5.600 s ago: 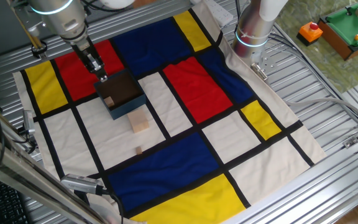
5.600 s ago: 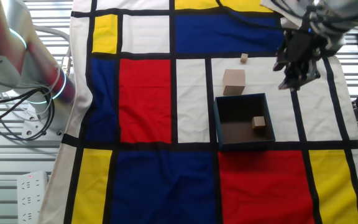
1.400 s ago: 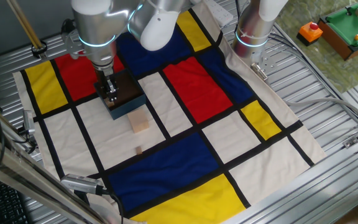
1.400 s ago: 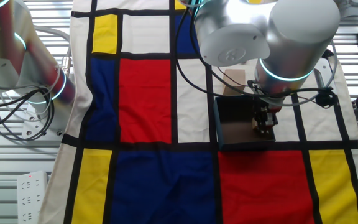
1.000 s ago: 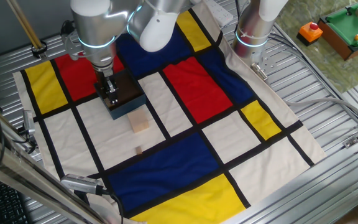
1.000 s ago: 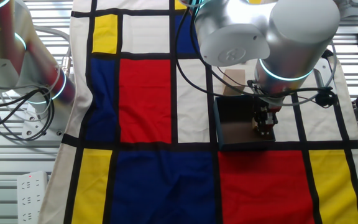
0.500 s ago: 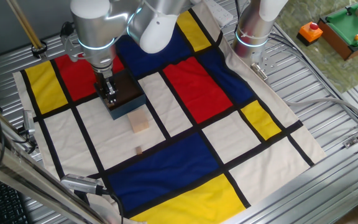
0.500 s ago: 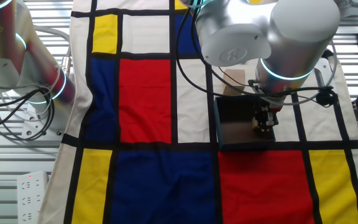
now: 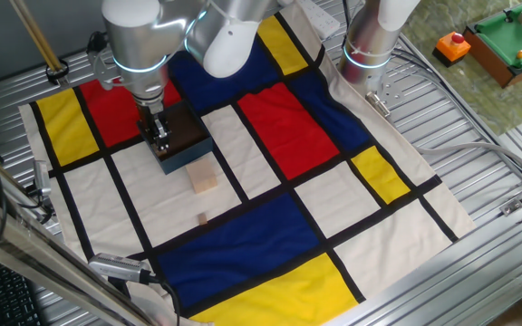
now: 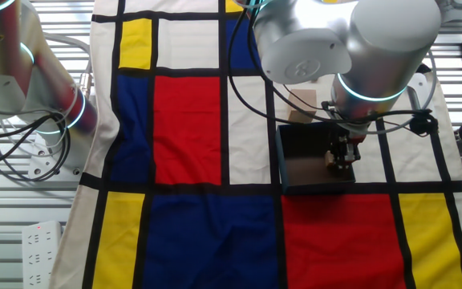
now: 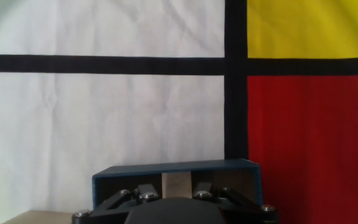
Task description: Take everything out of the gift box
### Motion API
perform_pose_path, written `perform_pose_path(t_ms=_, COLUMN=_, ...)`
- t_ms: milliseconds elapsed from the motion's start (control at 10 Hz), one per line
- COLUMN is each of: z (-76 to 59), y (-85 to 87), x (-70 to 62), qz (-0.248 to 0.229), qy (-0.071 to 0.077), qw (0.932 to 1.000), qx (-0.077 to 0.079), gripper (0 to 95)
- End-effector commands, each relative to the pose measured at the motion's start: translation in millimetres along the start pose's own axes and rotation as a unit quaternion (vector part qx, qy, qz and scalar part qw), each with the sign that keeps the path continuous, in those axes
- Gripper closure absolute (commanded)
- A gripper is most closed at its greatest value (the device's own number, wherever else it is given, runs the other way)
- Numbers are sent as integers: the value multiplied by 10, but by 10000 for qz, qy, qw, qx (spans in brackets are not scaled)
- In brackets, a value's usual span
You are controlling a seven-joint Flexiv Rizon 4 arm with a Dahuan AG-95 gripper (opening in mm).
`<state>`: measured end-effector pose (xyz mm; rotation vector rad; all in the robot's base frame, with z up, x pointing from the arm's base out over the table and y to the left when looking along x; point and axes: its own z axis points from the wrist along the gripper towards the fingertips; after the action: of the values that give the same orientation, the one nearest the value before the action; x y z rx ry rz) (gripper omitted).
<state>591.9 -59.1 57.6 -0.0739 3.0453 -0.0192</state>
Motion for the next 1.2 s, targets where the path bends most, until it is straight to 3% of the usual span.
perform_pose_path(t_ms=100, z=-1, y=-1, x=-4, qz=-2, qy=0, qw=10000, qx=3, gripper=570)
perform_pose_path(t_ms=600, z=-8, y=3, x=-15, qz=-7, qy=-2, qw=10000, qx=6, gripper=570)
perform_pose_path(t_ms=700, z=-8, y=3, x=-15, qz=-20, qy=-5, qw=10000, qx=0, gripper=380)
perform_pose_path(t_ms=800, z=-8, y=2, x=-14, qz=-49, qy=-20, qw=10000, qx=-17, gripper=380)
perform_pose_path(t_ms=900, z=-6, y=1, x=-11, qz=-88, qy=-38, qw=10000, qx=-21, gripper=190)
perform_pose_path(t_ms=1200, z=-3, y=0, x=-7, qz=-106, qy=-55, qw=9999, qx=-17, gripper=190)
